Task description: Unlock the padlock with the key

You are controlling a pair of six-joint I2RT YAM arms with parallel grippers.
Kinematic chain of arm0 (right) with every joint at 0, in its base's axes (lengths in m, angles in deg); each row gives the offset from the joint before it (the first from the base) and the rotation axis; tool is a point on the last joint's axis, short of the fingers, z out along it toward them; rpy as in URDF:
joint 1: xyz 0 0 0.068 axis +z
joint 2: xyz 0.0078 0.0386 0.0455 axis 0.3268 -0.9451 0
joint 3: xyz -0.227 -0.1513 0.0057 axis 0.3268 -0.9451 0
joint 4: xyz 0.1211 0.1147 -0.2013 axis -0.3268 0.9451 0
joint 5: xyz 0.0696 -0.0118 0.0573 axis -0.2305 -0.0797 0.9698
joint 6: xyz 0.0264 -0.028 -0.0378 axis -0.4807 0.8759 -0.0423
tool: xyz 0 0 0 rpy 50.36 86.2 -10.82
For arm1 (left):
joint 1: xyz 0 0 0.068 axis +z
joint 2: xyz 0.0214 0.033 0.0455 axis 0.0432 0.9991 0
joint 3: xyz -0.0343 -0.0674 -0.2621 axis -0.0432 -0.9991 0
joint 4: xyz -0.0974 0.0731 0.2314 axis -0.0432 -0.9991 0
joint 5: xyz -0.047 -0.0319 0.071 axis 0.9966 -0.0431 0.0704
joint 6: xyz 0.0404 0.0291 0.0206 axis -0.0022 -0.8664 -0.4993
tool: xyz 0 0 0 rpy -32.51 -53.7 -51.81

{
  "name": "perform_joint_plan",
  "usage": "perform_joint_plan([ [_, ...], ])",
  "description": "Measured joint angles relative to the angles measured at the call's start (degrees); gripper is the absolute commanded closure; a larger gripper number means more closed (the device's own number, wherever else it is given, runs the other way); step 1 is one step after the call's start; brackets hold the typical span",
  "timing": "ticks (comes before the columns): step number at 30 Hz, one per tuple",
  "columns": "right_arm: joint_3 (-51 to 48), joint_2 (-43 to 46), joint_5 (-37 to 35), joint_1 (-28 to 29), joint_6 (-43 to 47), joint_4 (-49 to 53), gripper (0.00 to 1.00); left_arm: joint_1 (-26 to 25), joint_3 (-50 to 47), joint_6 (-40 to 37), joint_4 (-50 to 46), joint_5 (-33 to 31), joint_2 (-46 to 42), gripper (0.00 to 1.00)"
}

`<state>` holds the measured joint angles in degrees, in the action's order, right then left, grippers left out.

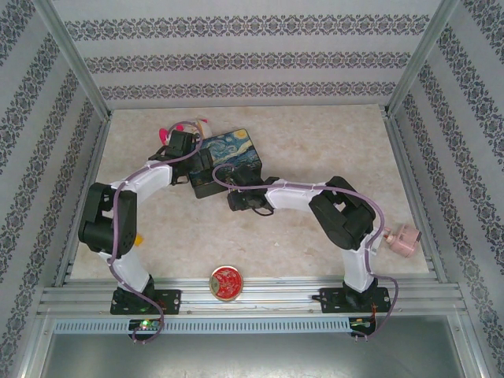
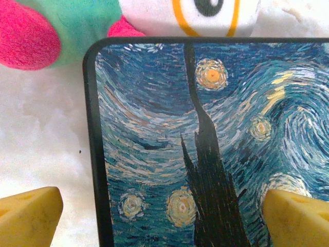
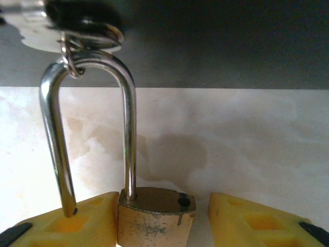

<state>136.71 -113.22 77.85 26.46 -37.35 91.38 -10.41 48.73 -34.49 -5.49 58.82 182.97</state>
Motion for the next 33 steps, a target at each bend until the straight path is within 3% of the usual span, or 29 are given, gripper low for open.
perform_joint_plan([
  [4,0.1,-0.1,-0.4,0.0,0.1,0.4,0.58,-0.5,0.2,-1.3,0.0,-0.3,0.0,0.01],
  [12,-0.9,0.4,-1.2,0.1,-0.2,-0.5,0.75,-2.5,0.2,-3.5,0.0,-0.6,0.0,0.01],
  [20,-4.9,2.3,-1.5,0.5,-2.4,-5.0,1.00,-4.7,-0.1,-3.8,0.5,-1.9,-0.1,0.01],
  [33,-15.6,9.4,-1.7,0.9,-10.6,-9.8,1.00,-10.2,-1.3,-3.1,2.0,-2.4,-0.5,0.01],
])
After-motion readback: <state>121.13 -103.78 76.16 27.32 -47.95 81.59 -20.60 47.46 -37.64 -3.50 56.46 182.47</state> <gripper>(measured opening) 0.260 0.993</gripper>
